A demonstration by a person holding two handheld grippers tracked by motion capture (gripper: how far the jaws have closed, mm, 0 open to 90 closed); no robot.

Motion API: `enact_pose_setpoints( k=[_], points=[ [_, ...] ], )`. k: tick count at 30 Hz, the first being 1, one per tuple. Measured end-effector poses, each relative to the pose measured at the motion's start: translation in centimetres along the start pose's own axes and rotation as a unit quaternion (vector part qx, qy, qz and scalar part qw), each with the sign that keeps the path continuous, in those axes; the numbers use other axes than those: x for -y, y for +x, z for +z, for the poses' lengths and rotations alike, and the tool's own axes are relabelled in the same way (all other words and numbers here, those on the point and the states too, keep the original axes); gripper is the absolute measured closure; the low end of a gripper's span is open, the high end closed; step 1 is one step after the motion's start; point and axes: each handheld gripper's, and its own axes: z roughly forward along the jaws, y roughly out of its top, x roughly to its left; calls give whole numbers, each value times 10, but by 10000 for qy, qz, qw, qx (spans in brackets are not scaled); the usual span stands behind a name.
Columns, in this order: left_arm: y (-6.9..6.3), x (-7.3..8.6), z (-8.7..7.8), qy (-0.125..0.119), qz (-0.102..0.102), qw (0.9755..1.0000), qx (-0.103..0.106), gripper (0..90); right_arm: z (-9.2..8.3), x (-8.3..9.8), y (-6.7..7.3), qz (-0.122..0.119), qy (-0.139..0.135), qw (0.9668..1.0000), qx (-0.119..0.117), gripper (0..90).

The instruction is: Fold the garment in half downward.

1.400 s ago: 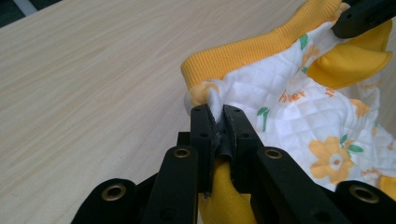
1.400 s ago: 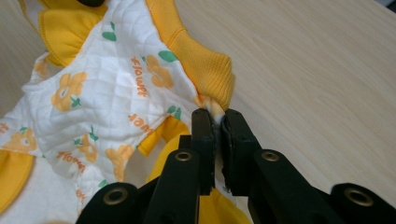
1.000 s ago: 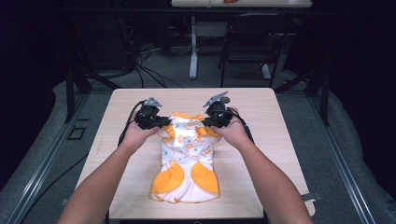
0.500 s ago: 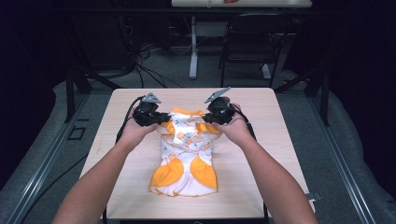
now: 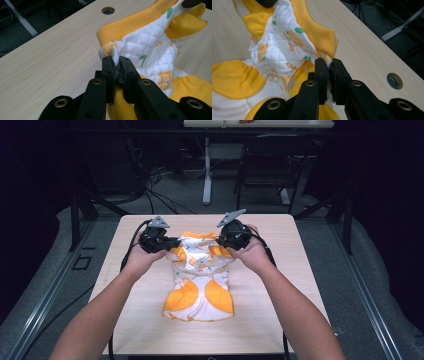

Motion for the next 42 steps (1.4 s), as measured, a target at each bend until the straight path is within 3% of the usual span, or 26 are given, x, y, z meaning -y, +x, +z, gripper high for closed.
enact_pose_setpoints(
  k=[4, 10, 18, 32, 42],
  points=[
    [1, 8, 4, 75, 21, 10000, -61, 830, 5, 0, 7, -131, 16, 9999, 40, 841],
    [3, 22, 8, 137, 34, 9999, 71, 829, 17, 8, 18, -298, 186, 9994, -23, 839],
    [0, 35, 7, 161, 107, 9996, 197, 829, 20, 18, 28, -341, 197, 9991, -158, 839],
    [-18, 46, -1, 184, 238, 9986, 432, 828, 15, 38, 38, -319, 176, 9987, -365, 837],
    [-32, 63, -4, 392, 484, 9966, 540, 828, 12, 47, 55, -505, 333, 9966, -561, 835]
  ],
)
